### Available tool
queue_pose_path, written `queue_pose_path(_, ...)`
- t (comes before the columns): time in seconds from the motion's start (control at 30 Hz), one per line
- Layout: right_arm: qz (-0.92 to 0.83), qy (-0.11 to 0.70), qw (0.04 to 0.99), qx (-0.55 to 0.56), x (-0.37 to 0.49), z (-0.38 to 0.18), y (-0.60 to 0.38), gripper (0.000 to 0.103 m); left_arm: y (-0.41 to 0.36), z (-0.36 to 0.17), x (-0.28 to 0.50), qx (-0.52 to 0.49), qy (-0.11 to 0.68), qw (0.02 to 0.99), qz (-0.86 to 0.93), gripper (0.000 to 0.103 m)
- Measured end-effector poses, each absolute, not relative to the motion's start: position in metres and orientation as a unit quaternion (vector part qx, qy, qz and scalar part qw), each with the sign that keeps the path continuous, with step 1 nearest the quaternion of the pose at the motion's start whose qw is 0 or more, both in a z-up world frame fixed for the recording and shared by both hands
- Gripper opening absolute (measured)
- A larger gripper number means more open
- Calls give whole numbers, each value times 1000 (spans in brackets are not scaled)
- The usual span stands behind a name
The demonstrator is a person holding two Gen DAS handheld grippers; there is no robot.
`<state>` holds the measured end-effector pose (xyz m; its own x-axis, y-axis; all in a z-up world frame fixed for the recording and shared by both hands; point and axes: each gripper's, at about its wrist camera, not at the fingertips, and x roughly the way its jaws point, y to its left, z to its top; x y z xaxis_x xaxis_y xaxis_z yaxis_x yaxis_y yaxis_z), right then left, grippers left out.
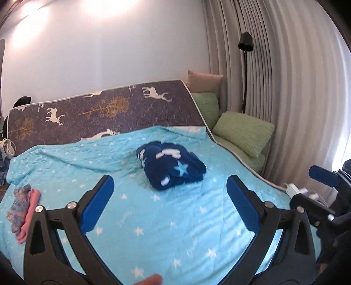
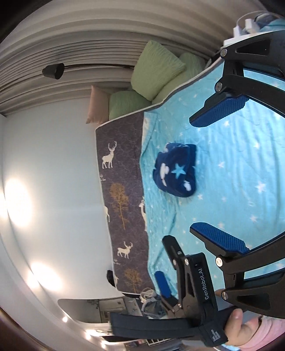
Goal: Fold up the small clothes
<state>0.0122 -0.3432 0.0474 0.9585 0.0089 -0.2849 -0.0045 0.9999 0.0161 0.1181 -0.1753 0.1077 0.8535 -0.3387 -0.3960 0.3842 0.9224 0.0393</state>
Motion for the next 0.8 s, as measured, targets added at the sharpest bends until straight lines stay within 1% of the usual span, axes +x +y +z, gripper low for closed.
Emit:
queue_pose_path(0.17,-30,141,990,2,-24,33,-334,91,-170,96,83,80,204,963,-154,102)
queue_pose_path(0.4,-39,142,989,6,-51,23,-328,91,-155,86,46,80,226,959,-151,102)
queue_pose_path(0.8,-41,153,987,7,-69,13,-312,91,-143,81,20,74,221,961,-149,102)
